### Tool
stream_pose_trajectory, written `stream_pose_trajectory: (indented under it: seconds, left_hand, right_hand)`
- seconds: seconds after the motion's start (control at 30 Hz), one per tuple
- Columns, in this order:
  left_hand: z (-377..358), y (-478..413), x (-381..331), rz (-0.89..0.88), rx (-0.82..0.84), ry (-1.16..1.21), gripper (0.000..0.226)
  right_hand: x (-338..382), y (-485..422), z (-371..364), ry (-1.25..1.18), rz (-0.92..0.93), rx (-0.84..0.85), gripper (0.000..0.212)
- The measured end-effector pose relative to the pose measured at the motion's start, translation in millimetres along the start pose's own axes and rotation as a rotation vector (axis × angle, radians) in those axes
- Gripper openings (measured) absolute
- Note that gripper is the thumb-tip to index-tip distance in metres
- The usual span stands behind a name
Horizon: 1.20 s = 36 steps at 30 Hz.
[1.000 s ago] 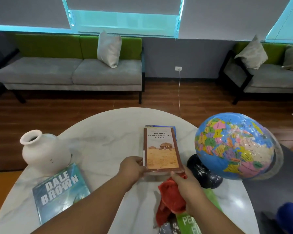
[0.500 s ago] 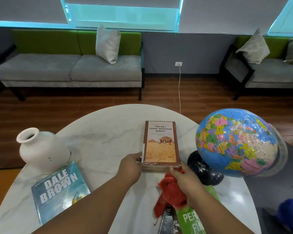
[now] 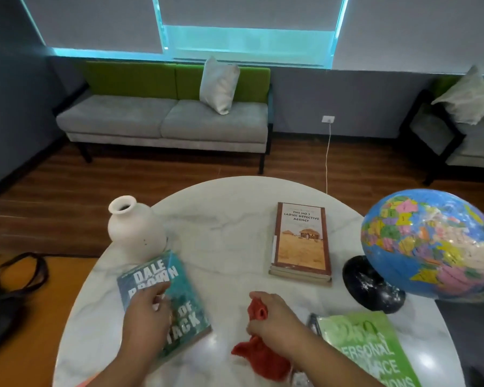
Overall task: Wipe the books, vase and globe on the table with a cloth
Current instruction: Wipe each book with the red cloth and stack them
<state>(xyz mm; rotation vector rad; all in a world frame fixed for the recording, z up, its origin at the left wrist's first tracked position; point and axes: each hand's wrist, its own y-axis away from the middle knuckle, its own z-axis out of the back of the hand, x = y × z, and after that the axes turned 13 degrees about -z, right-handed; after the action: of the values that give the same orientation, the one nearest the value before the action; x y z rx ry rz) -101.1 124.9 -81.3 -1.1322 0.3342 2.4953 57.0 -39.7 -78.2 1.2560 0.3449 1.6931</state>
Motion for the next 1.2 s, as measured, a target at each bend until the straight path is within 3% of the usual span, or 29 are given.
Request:
stream_pose_trajectory:
  seconds: [0.1,0.17,0.3,0.5,0.73,0.9,0.97,1.1,1.2]
  left_hand:
    - [33.8,5.6,19.4,0.098,-0.013,-0.002,0.025]
    - [44.1,10.8,21.7,0.171,0.085,0.038,0.009]
    - [49.7,13.5,31.0,0.199,0.192,0.068,0.011]
    - [51.5,22.7,30.2,0.198,0.221,0.175,0.017]
    - [31.1,51.1,19.3,0.077,0.328,0.067,0.019]
    - [14.8,88.5,7.2,0.029,0.424,0.083,0.023]
    - [10.1,97.4,3.9,-0.009,0.442,0.077,0.029]
    - [2.0,87.5,12.5,-0.159,0.444,-0.032,0.038]
    - [-3.6,70.9,28.3,-0.284,0.476,-0.226,0.073]
  right_hand:
    - [24.9,-1.0,-20.1,0.181,0.043,0.094,0.075]
    - [36.3,-0.9,-32.8,0.199,0.012,0.141,0.079]
    - [44.9,4.3,-56.3,0.264,0.034,0.231,0.074]
    - [28.9,11.4,-63.8,0.094,0.023,0.202,0.065]
    - [-7.8,25.4,-42.7,0.106,-0.021,0.102,0.063]
    - [-20.6,42.1,-12.6,0.411,-0.014,0.046,0.055]
    - [-18.9,45.8,-1.6,0.512,-0.005,-0.059,0.048]
    - [-12.1,48.3,0.2,0.445,0.140,-0.345,0.034]
    - [-16.9,49.1,-22.2,0.466,0.248,-0.377,0.037]
